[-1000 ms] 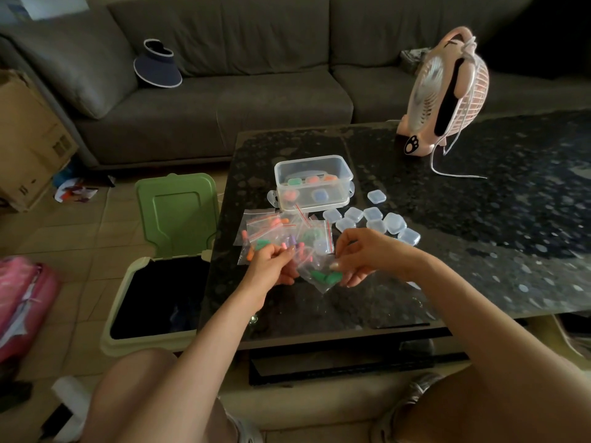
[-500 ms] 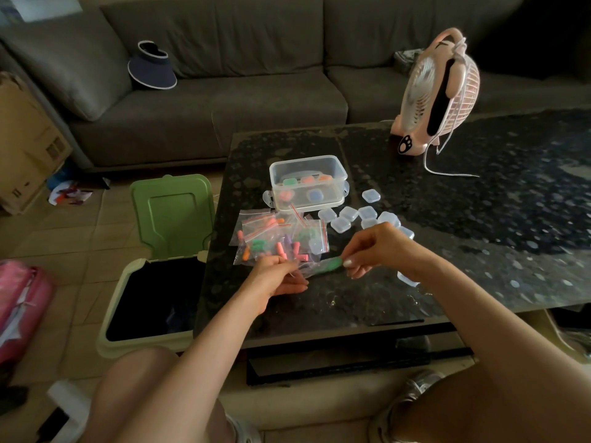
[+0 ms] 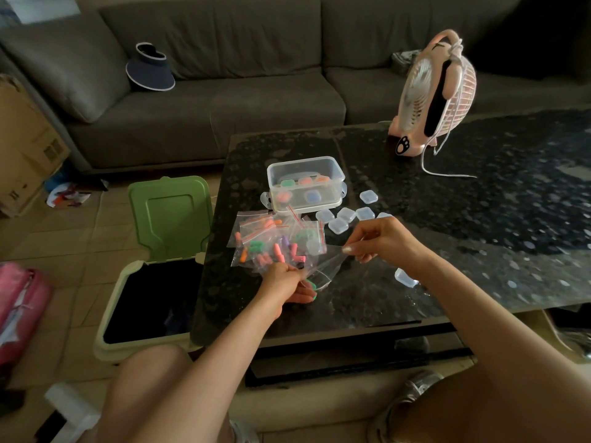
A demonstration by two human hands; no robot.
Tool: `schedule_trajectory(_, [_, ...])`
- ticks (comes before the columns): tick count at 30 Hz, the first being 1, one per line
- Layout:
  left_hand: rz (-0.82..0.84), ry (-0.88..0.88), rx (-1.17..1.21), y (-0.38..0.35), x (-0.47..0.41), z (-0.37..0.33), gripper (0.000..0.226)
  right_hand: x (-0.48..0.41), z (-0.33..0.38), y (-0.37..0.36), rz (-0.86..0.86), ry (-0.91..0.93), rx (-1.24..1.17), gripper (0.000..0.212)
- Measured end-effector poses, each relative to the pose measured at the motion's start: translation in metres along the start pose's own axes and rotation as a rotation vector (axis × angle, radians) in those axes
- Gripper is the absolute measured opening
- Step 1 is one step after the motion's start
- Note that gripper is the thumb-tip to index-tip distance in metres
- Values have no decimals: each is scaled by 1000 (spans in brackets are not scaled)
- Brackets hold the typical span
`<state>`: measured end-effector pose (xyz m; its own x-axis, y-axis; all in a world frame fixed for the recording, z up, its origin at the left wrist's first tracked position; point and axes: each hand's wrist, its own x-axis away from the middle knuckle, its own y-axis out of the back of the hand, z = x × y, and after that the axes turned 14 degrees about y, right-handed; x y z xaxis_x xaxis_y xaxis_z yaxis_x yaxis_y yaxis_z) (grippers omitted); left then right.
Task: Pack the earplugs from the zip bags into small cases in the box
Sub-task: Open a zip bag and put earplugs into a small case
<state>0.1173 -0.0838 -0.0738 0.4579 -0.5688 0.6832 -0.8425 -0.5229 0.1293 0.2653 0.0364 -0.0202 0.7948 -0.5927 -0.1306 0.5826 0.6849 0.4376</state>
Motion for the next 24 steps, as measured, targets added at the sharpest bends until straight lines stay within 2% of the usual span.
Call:
schedule_trajectory(16, [-19, -79, 94, 1, -7, -2, 22, -2, 6, -2, -15, 70, -68, 5])
schedule_trajectory(19, [-28, -99, 110, 4, -8, -3, 20, -4, 7, -3, -56, 55, -107, 14])
schedule_trajectory(21, [-22, -118, 113, 6, -7, -4, 24, -7, 5, -2, -97, 23, -68, 23])
schedule_trajectory(24, [-1, -179, 125, 11, -5, -4, 24, -10, -8, 1, -152, -55, 167, 17])
